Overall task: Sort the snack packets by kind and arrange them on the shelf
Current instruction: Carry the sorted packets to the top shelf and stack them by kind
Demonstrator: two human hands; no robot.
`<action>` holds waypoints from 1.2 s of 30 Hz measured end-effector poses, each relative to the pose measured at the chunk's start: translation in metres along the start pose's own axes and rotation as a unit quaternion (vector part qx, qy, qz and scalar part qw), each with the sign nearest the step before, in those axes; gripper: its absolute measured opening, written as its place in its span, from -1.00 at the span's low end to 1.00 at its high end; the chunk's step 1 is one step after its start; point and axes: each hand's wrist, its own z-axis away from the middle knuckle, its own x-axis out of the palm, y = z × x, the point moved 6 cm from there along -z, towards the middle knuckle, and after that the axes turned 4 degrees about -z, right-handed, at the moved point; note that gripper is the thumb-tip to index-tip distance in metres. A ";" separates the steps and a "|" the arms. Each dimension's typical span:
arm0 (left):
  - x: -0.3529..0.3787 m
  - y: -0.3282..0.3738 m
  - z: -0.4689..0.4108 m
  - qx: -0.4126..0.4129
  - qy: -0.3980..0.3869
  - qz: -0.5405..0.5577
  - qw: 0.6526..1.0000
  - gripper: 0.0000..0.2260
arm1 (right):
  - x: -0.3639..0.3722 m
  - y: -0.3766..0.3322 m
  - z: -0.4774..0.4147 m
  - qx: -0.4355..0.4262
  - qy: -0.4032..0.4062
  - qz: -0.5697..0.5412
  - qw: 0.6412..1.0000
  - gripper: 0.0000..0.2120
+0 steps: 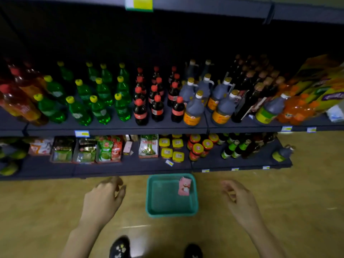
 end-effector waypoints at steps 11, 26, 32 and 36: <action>0.167 0.039 0.038 -0.094 -0.134 0.017 0.986 -0.83 | 0.058 0.132 -0.033 0.107 -0.093 -0.030 0.989 -0.80; 0.612 -0.031 -0.154 0.000 -0.153 -0.011 0.988 -0.90 | 0.448 0.415 -0.209 0.152 -0.193 -0.070 0.967 -0.70; 0.721 -0.031 -0.202 0.010 -0.164 0.027 0.986 -0.82 | 0.533 0.478 -0.259 0.227 -0.122 -0.134 0.957 -0.58; 0.760 -0.032 -0.211 -0.011 -0.163 0.070 0.984 -0.84 | 0.558 0.498 -0.269 0.254 -0.053 -0.131 0.957 -0.41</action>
